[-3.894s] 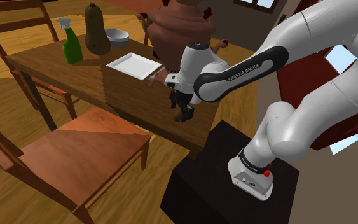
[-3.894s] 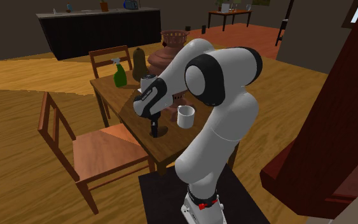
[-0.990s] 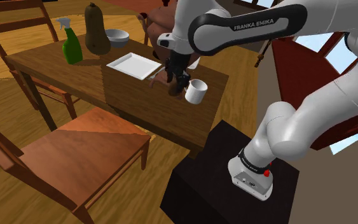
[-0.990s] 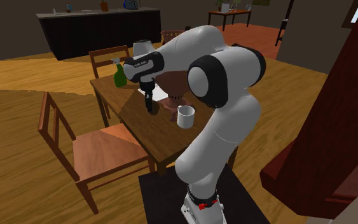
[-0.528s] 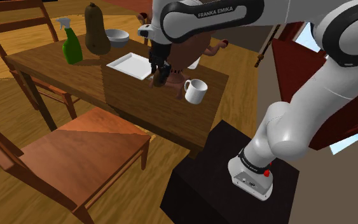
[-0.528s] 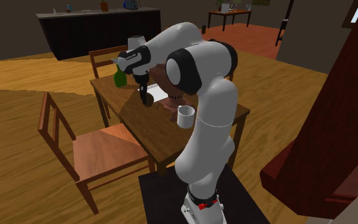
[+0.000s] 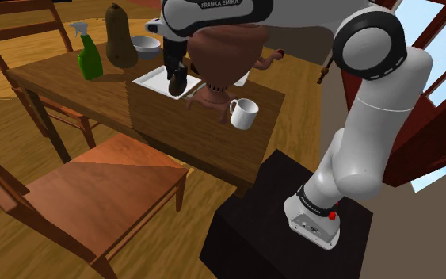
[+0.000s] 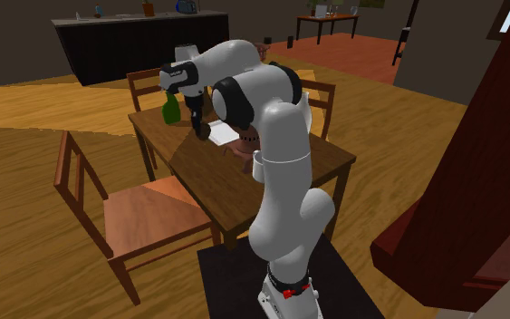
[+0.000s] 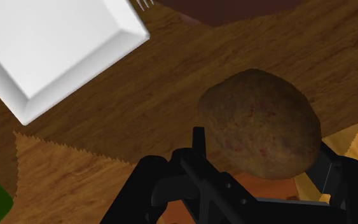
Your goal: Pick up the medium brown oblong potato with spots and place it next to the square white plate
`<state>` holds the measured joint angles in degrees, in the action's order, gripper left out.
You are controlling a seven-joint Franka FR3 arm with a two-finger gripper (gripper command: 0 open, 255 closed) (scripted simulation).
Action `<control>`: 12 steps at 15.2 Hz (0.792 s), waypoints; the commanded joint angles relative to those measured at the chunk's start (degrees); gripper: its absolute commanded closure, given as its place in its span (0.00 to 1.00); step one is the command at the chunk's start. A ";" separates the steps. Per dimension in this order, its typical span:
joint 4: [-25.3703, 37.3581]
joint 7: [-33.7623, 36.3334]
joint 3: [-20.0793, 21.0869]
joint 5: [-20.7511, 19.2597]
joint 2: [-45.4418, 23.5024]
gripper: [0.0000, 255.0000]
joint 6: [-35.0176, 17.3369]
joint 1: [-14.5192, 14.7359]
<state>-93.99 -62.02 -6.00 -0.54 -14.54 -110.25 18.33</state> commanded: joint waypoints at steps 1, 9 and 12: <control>4.28 -0.09 0.09 0.37 -3.82 1.00 0.45 -0.12; -0.15 -0.02 0.16 0.47 -5.06 1.00 -5.21 -0.13; -1.55 0.00 0.21 0.52 -5.71 1.00 -7.26 -0.16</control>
<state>-94.70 -61.95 -5.71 -0.15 -19.50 -116.82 18.35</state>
